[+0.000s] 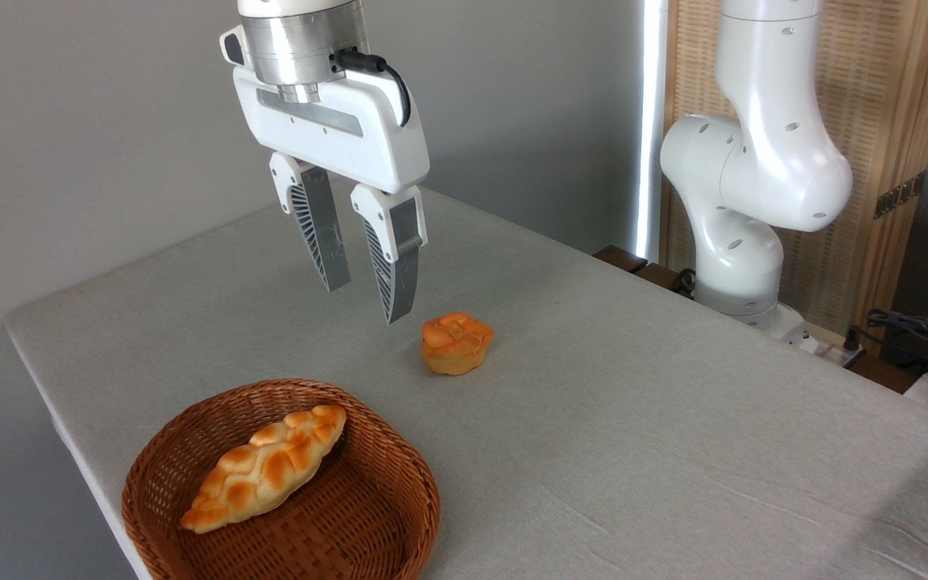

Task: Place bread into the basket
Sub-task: 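Lower the open gripper down over the small round orange bun, then close the gripper fingers around the round bun, then lift the bun and carry it over the wicker basket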

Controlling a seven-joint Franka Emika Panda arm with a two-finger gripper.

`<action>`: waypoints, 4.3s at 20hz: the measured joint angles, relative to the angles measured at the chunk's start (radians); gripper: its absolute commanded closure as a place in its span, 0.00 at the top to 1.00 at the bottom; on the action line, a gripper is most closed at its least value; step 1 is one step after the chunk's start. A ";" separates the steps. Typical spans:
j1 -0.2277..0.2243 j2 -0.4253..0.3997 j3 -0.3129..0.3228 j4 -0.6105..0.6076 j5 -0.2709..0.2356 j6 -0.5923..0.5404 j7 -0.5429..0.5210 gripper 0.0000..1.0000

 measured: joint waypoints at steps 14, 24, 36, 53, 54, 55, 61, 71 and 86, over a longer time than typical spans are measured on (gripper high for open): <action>-0.001 0.000 -0.003 -0.009 0.000 -0.001 -0.001 1.00; -0.067 -0.129 -0.009 -0.254 -0.001 0.021 -0.001 1.00; -0.165 -0.255 -0.004 -0.601 -0.084 0.250 -0.012 1.00; -0.212 -0.253 0.005 -0.705 -0.113 0.369 -0.012 1.00; -0.213 -0.253 0.005 -0.707 -0.113 0.369 -0.012 1.00; -0.213 -0.253 0.005 -0.711 -0.113 0.369 -0.012 0.97; -0.214 -0.252 0.005 -0.757 -0.113 0.438 -0.012 0.42; -0.214 -0.253 0.005 -0.757 -0.112 0.440 -0.011 0.35; -0.209 -0.063 0.111 -0.257 0.057 0.250 0.029 0.36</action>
